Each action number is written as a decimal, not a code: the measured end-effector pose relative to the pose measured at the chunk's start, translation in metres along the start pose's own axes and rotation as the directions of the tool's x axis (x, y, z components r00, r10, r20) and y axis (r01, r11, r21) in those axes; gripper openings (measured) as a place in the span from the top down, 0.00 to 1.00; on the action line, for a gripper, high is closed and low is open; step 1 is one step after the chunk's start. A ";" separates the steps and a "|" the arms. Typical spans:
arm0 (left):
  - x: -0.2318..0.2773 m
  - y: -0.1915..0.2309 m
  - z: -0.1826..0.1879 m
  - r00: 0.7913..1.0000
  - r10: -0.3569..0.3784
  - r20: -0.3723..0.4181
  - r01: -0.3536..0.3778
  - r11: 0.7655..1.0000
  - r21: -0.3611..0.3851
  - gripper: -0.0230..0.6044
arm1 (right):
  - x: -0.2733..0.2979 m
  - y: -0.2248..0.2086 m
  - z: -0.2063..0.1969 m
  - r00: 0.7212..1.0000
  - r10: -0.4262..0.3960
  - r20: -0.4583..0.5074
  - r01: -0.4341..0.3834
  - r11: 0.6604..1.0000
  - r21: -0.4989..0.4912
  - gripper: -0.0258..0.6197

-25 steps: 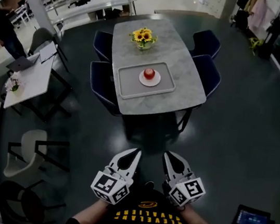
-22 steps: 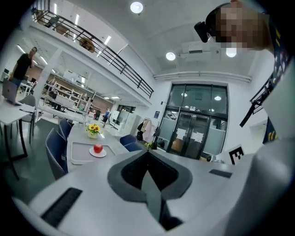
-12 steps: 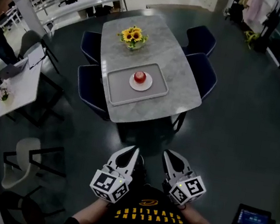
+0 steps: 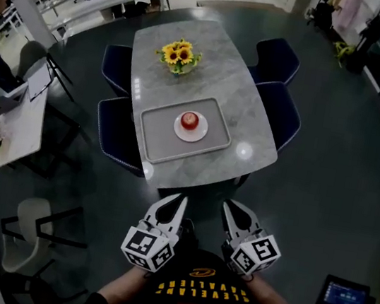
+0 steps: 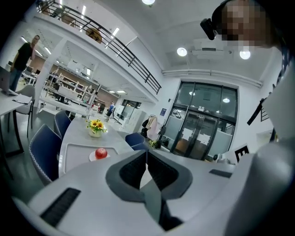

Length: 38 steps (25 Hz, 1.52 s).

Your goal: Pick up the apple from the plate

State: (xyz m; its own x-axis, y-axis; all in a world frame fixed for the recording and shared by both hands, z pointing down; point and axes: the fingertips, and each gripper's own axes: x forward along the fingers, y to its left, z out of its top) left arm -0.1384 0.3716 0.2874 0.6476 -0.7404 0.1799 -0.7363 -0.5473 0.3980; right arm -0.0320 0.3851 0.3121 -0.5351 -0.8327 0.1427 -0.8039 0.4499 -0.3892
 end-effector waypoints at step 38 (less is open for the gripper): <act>0.192 0.175 -0.007 0.877 0.441 -0.190 -0.448 0.894 0.008 0.86 | 0.219 -0.191 0.025 0.921 0.168 -0.352 -0.208 0.975 -0.080 0.82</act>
State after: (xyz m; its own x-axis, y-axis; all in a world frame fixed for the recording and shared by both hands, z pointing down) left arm -0.1421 0.1363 0.3975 0.2809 -0.8165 0.5045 -0.9498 -0.1610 0.2683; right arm 0.0109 0.1087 0.3955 -0.7190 -0.5773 0.3869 -0.6930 0.6375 -0.3367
